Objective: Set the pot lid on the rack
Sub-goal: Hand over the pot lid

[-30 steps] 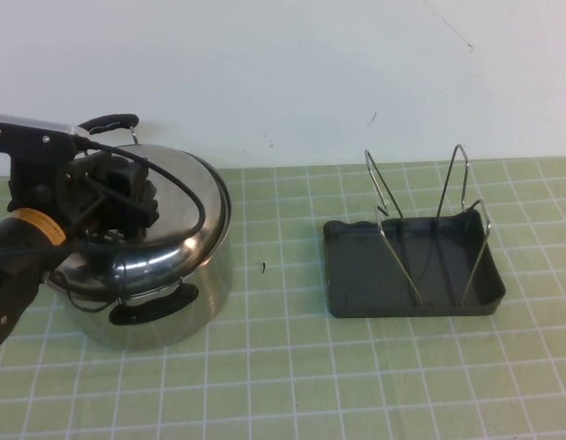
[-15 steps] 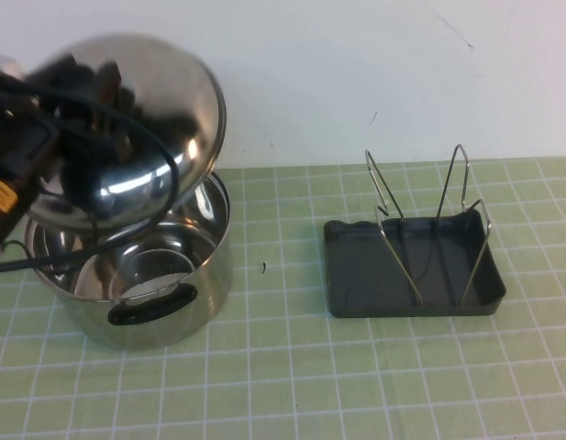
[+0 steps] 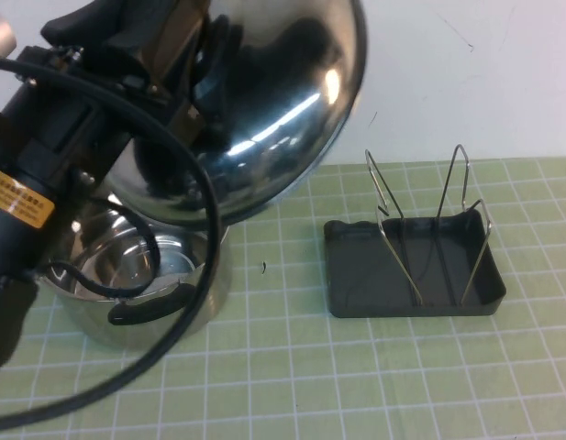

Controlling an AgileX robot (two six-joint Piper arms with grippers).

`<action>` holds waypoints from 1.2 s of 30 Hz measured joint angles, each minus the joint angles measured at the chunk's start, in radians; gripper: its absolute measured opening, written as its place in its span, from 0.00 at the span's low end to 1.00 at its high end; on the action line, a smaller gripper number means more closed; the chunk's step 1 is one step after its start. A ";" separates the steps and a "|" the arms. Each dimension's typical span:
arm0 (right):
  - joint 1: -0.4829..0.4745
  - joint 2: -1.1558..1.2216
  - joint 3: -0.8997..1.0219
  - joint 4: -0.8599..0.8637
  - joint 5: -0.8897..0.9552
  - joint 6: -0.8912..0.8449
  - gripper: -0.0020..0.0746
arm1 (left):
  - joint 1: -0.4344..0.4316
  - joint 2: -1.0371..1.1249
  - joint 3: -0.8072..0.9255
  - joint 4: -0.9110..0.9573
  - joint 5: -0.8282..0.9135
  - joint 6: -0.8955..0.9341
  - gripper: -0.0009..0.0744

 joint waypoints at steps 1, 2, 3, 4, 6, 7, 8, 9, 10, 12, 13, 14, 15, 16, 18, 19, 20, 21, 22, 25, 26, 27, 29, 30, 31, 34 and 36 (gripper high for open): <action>0.000 0.027 0.000 0.068 0.043 -0.030 0.02 | -0.024 -0.002 0.000 -0.012 -0.012 0.000 0.43; 0.000 0.046 0.000 0.126 0.081 -0.050 0.02 | -0.049 -0.002 0.000 -0.029 -0.027 0.000 0.43; 0.000 0.068 0.000 0.175 0.118 -0.062 0.02 | -0.074 -0.002 0.000 -0.037 -0.035 0.000 0.43; 0.000 0.087 0.000 0.217 0.154 -0.069 0.02 | -0.094 -0.002 0.000 -0.043 -0.043 0.000 0.43; 0.000 0.121 0.000 0.279 0.213 -0.078 0.02 | -0.143 -0.002 0.000 -0.049 -0.048 0.000 0.43; 0.000 0.136 0.000 0.308 0.236 -0.080 0.02 | -0.166 -0.002 0.000 -0.049 -0.051 0.000 0.43; 0.000 0.150 -0.001 0.331 0.254 -0.083 0.02 | -0.186 -0.002 0.000 -0.051 -0.057 0.004 0.43; 0.000 0.162 -0.001 0.348 0.266 -0.083 0.03 | -0.203 -0.002 0.000 -0.054 -0.066 0.016 0.43; 0.000 0.177 -0.001 0.366 0.280 -0.083 0.03 | -0.215 -0.002 0.000 -0.056 -0.078 0.027 0.43; 0.000 0.209 -0.001 0.398 0.322 -0.083 0.09 | -0.239 -0.002 0.000 -0.063 -0.099 0.042 0.43; 0.000 0.228 -0.001 0.407 0.351 -0.083 0.14 | -0.250 -0.002 0.000 -0.063 -0.104 0.047 0.43; 0.000 0.248 -0.002 0.410 0.378 -0.069 0.22 | -0.256 -0.002 0.000 -0.063 -0.111 0.050 0.43; 0.000 0.266 -0.004 0.411 0.394 -0.049 0.31 | -0.261 -0.002 0.000 -0.068 -0.119 0.051 0.43; 0.000 0.283 -0.008 0.412 0.409 -0.021 0.41 | -0.267 -0.002 0.000 -0.068 -0.124 0.051 0.43; 0.000 0.309 -0.012 0.414 0.418 0.033 0.61 | -0.279 -0.002 0.000 -0.072 -0.128 0.061 0.43; 0.000 0.322 -0.012 0.415 0.418 0.061 0.70 | -0.284 -0.002 0.000 -0.072 -0.130 0.065 0.43; 0.000 0.335 -0.012 0.415 0.418 0.086 0.78 | -0.290 -0.002 0.000 -0.072 -0.130 0.068 0.43; 0.000 0.344 -0.012 0.415 0.420 0.101 0.83 | -0.297 -0.002 0.000 -0.070 -0.130 0.071 0.43; 0.000 0.355 -0.012 0.416 0.420 0.112 0.86 | -0.301 -0.002 0.000 -0.064 -0.130 0.070 0.42; 0.014 0.378 -0.012 0.416 0.420 0.129 0.91 | -0.308 -0.002 0.000 -0.034 -0.130 0.074 0.43; 0.026 0.383 -0.012 0.416 0.420 0.131 0.92 | -0.308 -0.002 0.000 -0.027 -0.130 0.074 0.43; 0.037 0.388 -0.014 0.416 0.420 0.133 0.92 | -0.308 -0.002 0.000 -0.022 -0.130 0.074 0.43; 0.071 0.395 -0.026 0.416 0.415 0.135 0.92 | -0.308 -0.002 0.000 -0.021 -0.130 0.074 0.42; 0.085 0.395 -0.035 0.416 0.407 0.135 0.92 | -0.308 -0.002 0.000 -0.018 -0.130 0.074 0.42; 0.105 0.397 -0.046 0.416 0.397 0.137 0.92 | -0.308 -0.002 0.000 -0.013 -0.130 0.074 0.42; 0.173 0.411 -0.087 0.417 0.359 0.128 0.93 | -0.308 -0.002 0.000 0.019 -0.130 0.074 0.43; 0.213 0.425 -0.109 0.418 0.327 0.124 0.93 | -0.308 -0.002 0.000 0.046 -0.130 0.074 0.42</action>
